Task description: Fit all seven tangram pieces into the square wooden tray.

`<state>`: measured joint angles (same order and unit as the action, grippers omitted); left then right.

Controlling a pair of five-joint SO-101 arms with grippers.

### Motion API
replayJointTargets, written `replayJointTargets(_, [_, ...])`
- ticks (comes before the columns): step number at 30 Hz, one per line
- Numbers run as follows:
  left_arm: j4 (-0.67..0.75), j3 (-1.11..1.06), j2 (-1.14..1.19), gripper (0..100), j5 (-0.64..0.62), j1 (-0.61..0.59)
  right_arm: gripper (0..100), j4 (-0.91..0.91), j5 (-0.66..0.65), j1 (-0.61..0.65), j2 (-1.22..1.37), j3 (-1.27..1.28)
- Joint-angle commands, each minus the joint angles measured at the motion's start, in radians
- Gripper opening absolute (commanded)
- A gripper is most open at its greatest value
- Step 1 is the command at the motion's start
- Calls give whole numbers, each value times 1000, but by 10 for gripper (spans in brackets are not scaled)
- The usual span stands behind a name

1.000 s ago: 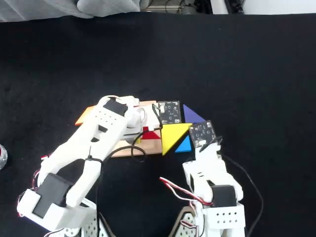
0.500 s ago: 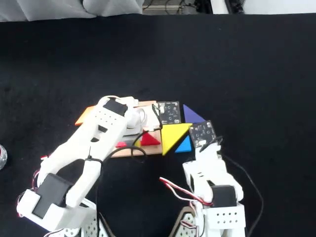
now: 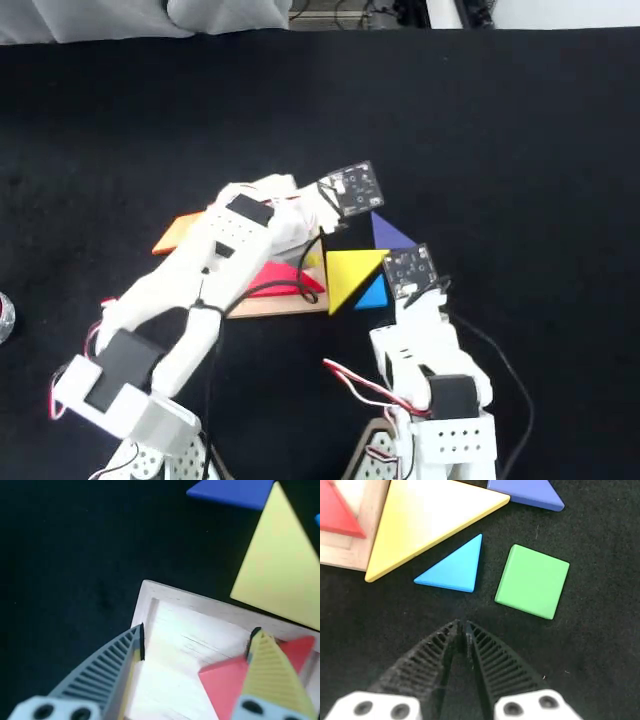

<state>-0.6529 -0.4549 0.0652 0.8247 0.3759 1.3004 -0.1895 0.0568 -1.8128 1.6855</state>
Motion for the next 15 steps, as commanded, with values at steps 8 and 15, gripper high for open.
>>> replayJointTargets(8, [-46, -19, -6, 328, 29, -1, 12, 5, 3, -17, -79, -1])
replayJointTargets(15, [-49, -62, -124, 328, 21, -7, 12, 5, 3, -17, -79, -1])
